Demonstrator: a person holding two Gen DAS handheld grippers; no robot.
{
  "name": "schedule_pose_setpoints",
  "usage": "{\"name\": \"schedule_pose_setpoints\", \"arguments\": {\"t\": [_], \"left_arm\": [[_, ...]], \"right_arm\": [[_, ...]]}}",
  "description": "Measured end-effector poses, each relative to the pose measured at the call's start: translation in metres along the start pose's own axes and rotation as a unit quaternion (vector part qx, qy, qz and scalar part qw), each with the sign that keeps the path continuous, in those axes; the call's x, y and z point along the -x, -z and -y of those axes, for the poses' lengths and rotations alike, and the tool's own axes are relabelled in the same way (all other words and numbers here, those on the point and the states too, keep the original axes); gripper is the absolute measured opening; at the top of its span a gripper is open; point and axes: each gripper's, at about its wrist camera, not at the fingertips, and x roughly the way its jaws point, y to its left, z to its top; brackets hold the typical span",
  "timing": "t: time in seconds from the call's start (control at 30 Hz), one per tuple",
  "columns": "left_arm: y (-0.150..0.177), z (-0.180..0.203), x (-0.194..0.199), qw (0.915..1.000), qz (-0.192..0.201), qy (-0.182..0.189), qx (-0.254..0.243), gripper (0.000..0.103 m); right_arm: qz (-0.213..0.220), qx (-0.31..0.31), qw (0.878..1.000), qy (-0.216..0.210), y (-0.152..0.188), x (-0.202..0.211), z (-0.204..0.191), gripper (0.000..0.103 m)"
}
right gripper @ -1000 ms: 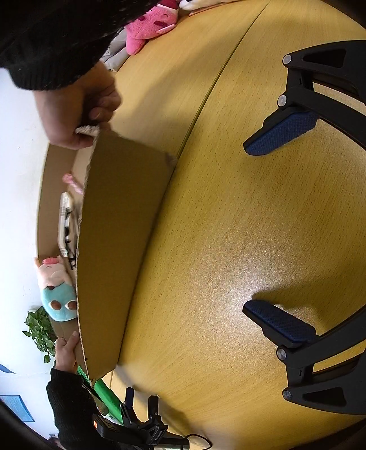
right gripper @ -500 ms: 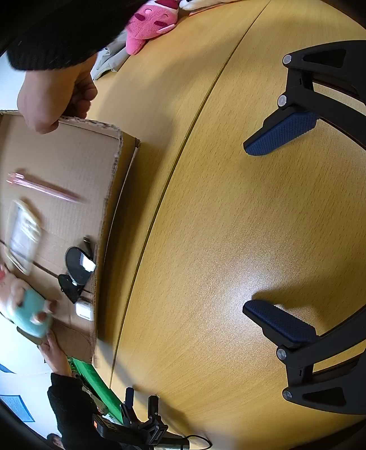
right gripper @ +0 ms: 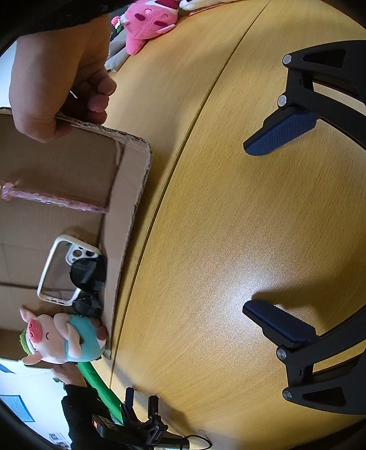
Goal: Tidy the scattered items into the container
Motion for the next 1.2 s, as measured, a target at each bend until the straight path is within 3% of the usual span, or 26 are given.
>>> {"name": "schedule_pose_setpoints", "arguments": {"t": [1.2], "left_arm": [[0.0007,0.0033,-0.0022,0.9999,0.0,0.008,-0.012,0.103]], "right_arm": [[0.0,0.002,1.0,-0.001,-0.0002,-0.0032,0.0019,0.103]]}}
